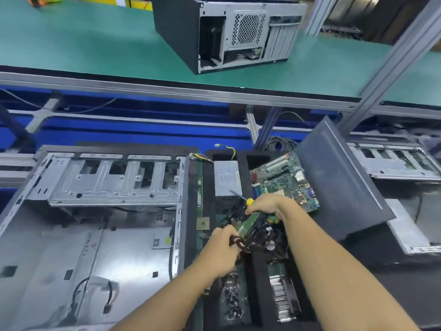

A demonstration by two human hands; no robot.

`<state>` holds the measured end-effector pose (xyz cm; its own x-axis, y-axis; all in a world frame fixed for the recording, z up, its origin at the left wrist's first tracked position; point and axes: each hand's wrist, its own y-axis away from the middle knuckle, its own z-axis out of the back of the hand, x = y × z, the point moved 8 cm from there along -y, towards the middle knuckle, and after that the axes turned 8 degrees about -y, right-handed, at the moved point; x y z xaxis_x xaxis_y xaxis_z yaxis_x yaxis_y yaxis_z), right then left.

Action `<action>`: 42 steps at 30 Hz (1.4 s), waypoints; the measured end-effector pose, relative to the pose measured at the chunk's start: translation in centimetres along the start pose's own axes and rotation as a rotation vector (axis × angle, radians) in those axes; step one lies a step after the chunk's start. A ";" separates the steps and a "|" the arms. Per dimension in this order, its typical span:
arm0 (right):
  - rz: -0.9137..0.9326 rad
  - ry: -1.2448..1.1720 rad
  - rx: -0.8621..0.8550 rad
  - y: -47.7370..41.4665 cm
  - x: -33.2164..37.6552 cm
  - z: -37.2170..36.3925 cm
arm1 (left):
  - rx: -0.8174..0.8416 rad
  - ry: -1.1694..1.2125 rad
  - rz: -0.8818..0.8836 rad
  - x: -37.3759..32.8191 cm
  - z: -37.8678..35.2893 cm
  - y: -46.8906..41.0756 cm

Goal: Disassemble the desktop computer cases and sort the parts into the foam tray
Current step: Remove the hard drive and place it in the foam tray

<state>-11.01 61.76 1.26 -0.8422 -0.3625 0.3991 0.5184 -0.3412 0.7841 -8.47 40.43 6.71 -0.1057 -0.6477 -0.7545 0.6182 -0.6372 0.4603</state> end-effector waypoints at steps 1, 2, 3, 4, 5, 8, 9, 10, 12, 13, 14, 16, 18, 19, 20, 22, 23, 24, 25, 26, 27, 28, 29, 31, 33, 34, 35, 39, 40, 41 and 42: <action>-0.002 -0.014 0.007 -0.4 0.0 0.0 | -0.020 0.084 0.054 0.6 0.3 -0.2; -0.005 -0.019 0.014 -0.6 0.0 0.1 | -0.031 0.149 0.089 1.0 0.5 -0.4; -0.005 -0.015 0.020 -0.9 -0.1 0.3 | -0.029 0.181 0.103 1.1 0.7 -0.5; -0.011 -0.018 0.036 -1.1 -0.1 0.4 | -0.013 0.191 0.106 1.2 0.8 -0.6; -0.023 -0.036 0.056 -1.3 -0.2 0.5 | 0.010 0.185 0.106 1.2 1.0 -0.7; -0.033 -0.027 0.069 -1.4 0.3 0.4 | 0.070 0.107 0.103 1.2 1.7 -1.2; -0.024 0.001 0.062 -1.4 0.7 0.2 | 0.074 0.070 0.097 1.2 2.1 -1.3; -0.009 0.034 0.055 -1.4 1.1 0.0 | 0.071 0.017 0.092 1.3 2.4 -1.4; 0.015 0.080 0.052 -1.4 1.7 -0.7 | 0.072 -0.094 0.104 1.6 2.7 -1.3; 0.020 0.068 0.063 -1.6 1.7 -1.3 | 0.100 -0.135 0.118 1.7 2.6 -1.1; 0.018 0.033 0.081 -1.9 1.7 -2.0 | 0.145 -0.165 0.136 2.0 2.1 -0.9; 0.023 -0.039 0.113 -2.2 1.5 -3.6 | 0.221 -0.232 0.176 2.6 1.0 -0.5; 0.039 -0.051 0.097 -2.7 1.3 -4.7 | 0.243 -0.301 0.202 3.2 0.3 -0.5; 0.049 -0.043 0.086 -2.9 1.3 -5.1 | 0.242 -0.323 0.214 3.4 0.1 -0.6; 0.059 -0.042 0.074 -3.1 1.3 -5.4 | 0.236 -0.337 0.225 3.7 -0.1 -0.7; 0.082 -0.058 0.046 -3.3 1.5 -5.5 | 0.217 -0.344 0.244 4.1 -0.2 -0.9; 0.094 -0.066 0.028 -3.3 1.7 -5.3 | 0.211 -0.332 0.250 4.2 -0.3 -1.1; 0.103 -0.075 0.011 -3.4 1.9 -5.1 | 0.203 -0.315 0.251 4.2 -0.4 -1.2; 0.110 -0.092 0.000 -3.4 2.0 -4.9 | 0.189 -0.292 0.246 4.2 -0.3 -1.3; 0.111 -0.113 0.003 -3.3 2.0 -4.9 | 0.168 -0.267 0.239 4.1 -0.1 -1.5; 0.110 -0.133 0.022 -3.2 2.0 -4.9 | 0.148 -0.244 0.233 4.0 0.0 -1.6; 0.109 -0.148 0.048 -3.1 1.9 -5.1 | 0.135 -0.230 0.230 4.0 0.2 -1.6; 0.109 -0.160 0.068 -2.9 1.8 -5.2 | 0.127 -0.222 0.228 4.0 0.3 -1.7; 0.120 -0.184 0.074 -2.8 1.4 -5.4 | 0.109 -0.205 0.222 4.0 0.4 -1.8; 0.119 -0.197 0.044 -2.7 1.0 -4.9 | 0.089 -0.189 0.207 3.9 0.4 -1.9; 0.114 -0.193 0.036 -2.6 0.9 -4.6 | 0.085 -0.184 0.198 3.9 0.3 -1.9; 0.109 -0.192 0.037 -2.6 0.9 -4.3 | 0.090 -0.175 0.191 3.9 0.1 -1.9; 0.109 -0.117 0.073 -2.3 1.5 -3.8 | 0.086 -0.052 0.163 3.9 -0.3 -1.9; 0.110 -0.083 0.082 -2.3 1.6 -4.0 | 0.073 -0.044 0.146 3.8 -0.3 -2.0; 0.118 -0.066 0.076 -2.3 1.7 -4.3 | 0.056 -0.053 0.128 3.6 -0.2 -2.2; 0.135 -0.078 0.048 -2.5 1.8 -4.5 | 0.032 -0.073 0.115 3.5 0.1 -2.3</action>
<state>-13.16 58.05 -2.11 -0.7755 -0.3333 0.5362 0.6213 -0.2515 0.7422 -10.35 39.61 3.03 -0.0930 -0.7451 -0.6604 0.6043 -0.5694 0.5573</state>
